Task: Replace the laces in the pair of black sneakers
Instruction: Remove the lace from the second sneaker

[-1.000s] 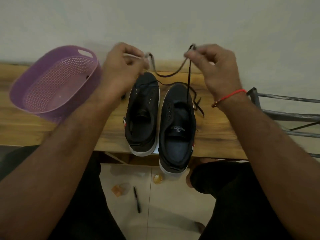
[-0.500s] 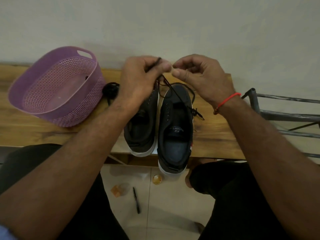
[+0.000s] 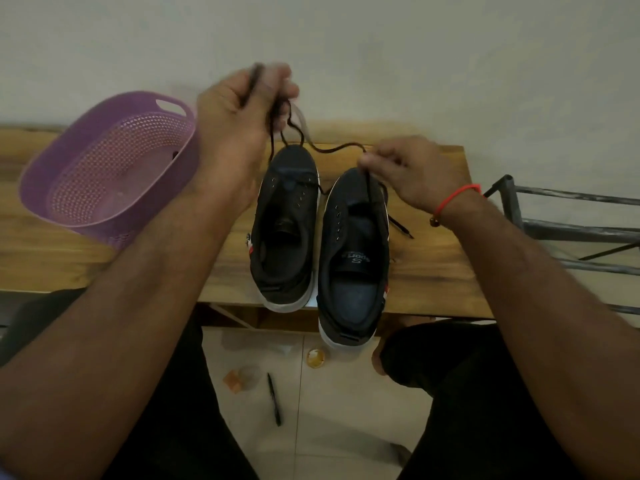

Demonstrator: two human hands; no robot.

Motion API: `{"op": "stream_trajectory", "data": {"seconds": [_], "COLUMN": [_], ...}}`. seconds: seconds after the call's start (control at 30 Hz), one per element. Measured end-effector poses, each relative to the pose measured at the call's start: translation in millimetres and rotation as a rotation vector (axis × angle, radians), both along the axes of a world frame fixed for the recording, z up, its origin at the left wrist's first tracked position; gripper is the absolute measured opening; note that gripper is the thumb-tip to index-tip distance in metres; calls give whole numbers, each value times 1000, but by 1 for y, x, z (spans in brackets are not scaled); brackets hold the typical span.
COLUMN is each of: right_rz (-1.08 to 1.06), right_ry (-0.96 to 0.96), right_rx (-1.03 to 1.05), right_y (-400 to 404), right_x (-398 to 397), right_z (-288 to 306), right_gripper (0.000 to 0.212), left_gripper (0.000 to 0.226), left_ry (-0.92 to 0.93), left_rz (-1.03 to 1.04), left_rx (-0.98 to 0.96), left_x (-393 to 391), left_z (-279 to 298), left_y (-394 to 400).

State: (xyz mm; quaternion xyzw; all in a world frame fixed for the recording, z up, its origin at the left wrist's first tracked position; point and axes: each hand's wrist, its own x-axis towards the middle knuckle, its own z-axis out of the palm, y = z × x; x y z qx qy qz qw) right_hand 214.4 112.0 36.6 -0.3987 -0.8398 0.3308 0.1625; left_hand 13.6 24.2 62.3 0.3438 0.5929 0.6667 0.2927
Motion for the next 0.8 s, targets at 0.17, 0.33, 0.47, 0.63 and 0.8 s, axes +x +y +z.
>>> {"op": "stream_trajectory", "data": {"seconds": [0.17, 0.33, 0.47, 0.63, 0.8], "right_rz": [-6, -74, -212, 153, 243], "right_ry": [713, 557, 440, 499, -231], "right_rx": [-231, -288, -293, -495, -5], "right_y": [-15, -10, -5, -13, -6], "right_x": [-22, -15, -8, -14, -12], "right_z": [19, 10, 5, 8, -10], "right_gripper": [19, 20, 21, 59, 39], "left_gripper": [26, 20, 10, 13, 16], "left_ry": [84, -96, -10, 147, 257], "left_rz": [-366, -464, -391, -367, -280], "left_rx": [-289, -237, -271, -140, -101], "left_x": [20, 37, 31, 32, 27], "left_z": [-22, -28, -29, -22, -16], "left_y": [2, 2, 4, 5, 3]}}
